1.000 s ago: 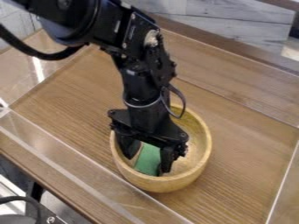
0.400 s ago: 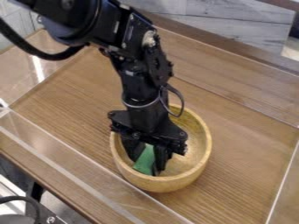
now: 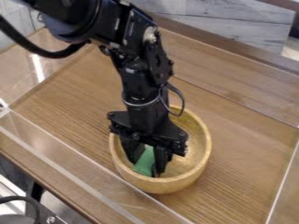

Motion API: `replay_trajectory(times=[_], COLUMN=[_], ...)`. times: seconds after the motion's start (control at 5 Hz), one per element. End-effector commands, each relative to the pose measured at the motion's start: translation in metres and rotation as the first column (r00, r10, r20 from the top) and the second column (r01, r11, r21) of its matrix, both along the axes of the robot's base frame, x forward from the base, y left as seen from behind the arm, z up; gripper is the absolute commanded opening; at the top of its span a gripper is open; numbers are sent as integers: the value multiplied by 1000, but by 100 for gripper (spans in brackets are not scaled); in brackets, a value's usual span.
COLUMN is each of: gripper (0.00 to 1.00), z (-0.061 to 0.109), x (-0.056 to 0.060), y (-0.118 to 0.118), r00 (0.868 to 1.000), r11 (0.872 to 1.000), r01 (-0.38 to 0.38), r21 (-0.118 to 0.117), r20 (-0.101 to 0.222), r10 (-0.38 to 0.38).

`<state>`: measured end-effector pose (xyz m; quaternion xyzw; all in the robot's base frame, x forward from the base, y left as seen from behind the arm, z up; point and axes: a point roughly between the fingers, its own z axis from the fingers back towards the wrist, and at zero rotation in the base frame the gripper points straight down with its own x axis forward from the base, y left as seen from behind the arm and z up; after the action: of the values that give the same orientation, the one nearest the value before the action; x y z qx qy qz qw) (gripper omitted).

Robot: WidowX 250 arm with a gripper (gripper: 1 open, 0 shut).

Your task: Remove the green block from inside the brown bowl and put it on the table

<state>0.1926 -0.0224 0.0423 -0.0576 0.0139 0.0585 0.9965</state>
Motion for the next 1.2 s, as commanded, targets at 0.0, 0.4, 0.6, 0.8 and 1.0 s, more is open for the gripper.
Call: replay_trajectory(times=[0.0, 0.4, 0.6, 0.8, 1.0], gripper=[0, 0, 0, 0, 0], z=[15, 18, 19, 24, 27], x=[13, 12, 12, 11, 10], y=[1, 0, -1, 0, 0], r00=[998, 999, 999, 999, 999], r11=[1000, 1000, 999, 999, 999], r01=[-11, -11, -11, -15, -18], r21=[-9, -26, -33, -43, -52], r20=[57, 44, 38, 32, 26], r10=[11, 12, 12, 16, 19])
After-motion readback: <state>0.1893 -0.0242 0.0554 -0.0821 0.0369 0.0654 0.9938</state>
